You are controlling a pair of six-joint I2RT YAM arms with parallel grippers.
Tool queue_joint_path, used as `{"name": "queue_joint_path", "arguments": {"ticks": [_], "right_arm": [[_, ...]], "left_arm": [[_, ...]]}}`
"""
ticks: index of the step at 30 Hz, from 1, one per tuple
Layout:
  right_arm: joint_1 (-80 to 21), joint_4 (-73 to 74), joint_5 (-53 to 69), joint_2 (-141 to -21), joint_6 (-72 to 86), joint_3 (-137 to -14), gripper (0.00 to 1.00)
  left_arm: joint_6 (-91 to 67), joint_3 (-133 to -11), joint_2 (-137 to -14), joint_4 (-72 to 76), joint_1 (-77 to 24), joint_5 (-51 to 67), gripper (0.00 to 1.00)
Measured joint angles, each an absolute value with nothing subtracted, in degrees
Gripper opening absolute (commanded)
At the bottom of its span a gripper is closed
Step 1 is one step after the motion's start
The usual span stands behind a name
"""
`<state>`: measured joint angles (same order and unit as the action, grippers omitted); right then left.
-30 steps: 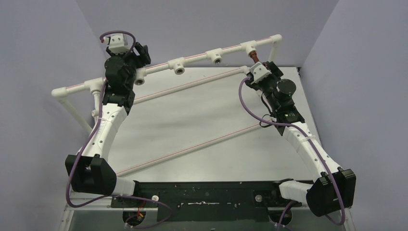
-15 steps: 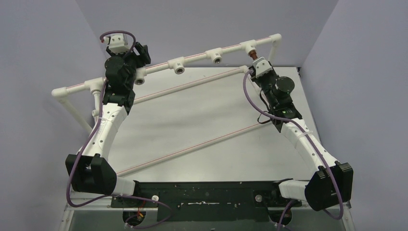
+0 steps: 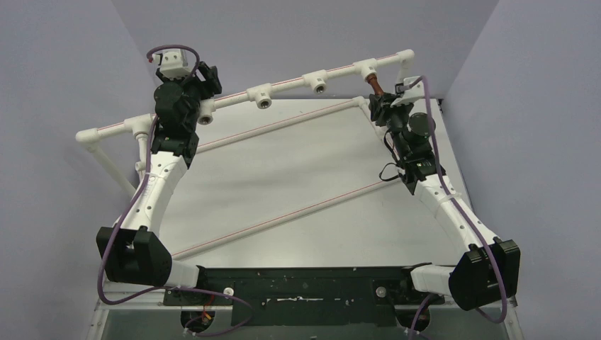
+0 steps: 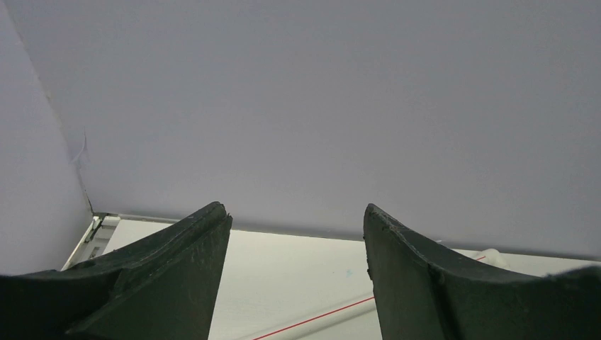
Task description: Install the water faucets
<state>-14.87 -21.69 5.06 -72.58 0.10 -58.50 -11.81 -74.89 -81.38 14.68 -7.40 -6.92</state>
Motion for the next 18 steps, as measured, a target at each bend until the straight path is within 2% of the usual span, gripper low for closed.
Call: {"name": "queue_joint_path", "arguments": {"ticks": [18], "right_arm": [[-13.1,-19.9,1.8,-71.1,59.5,-56.9,0.0]], "left_arm": [[-11.9,-74.9,-81.4,14.5,-7.4,-6.7,0.66]]}}
